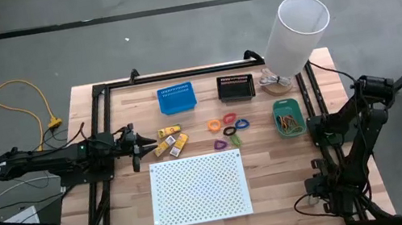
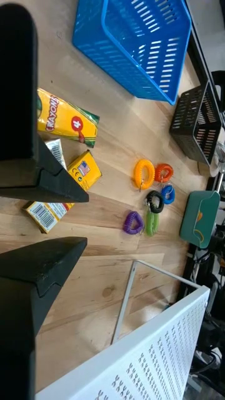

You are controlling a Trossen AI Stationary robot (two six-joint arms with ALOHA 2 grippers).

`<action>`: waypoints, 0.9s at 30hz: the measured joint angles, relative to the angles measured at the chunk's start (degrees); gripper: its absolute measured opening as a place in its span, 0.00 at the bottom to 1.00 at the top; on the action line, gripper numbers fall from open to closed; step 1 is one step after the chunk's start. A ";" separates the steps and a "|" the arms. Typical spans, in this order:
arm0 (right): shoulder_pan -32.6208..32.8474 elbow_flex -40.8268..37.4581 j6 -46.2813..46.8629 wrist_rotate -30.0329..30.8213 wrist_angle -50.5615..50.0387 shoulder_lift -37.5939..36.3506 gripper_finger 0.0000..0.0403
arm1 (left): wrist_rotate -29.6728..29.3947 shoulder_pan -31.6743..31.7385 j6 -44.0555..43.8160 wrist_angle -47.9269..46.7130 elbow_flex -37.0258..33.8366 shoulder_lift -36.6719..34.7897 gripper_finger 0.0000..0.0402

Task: Pick & Place Office Desk Supplies
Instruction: Put the blue rubber band into the green bin

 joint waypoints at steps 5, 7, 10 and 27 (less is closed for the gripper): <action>0.00 0.00 0.02 -0.10 0.05 0.00 0.08 | 0.00 -0.01 -0.02 0.00 0.00 0.00 0.24; 0.00 0.00 0.02 -0.20 0.12 -0.02 0.04 | 0.00 -0.01 0.00 0.00 0.00 -0.01 0.24; 0.02 0.00 0.02 -0.25 0.13 -0.02 0.01 | 0.00 -0.01 -0.01 0.00 0.00 -0.01 0.24; -0.03 0.00 1.60 3.39 -0.02 -0.02 0.00 | 0.00 0.00 -0.01 0.00 0.00 0.00 0.24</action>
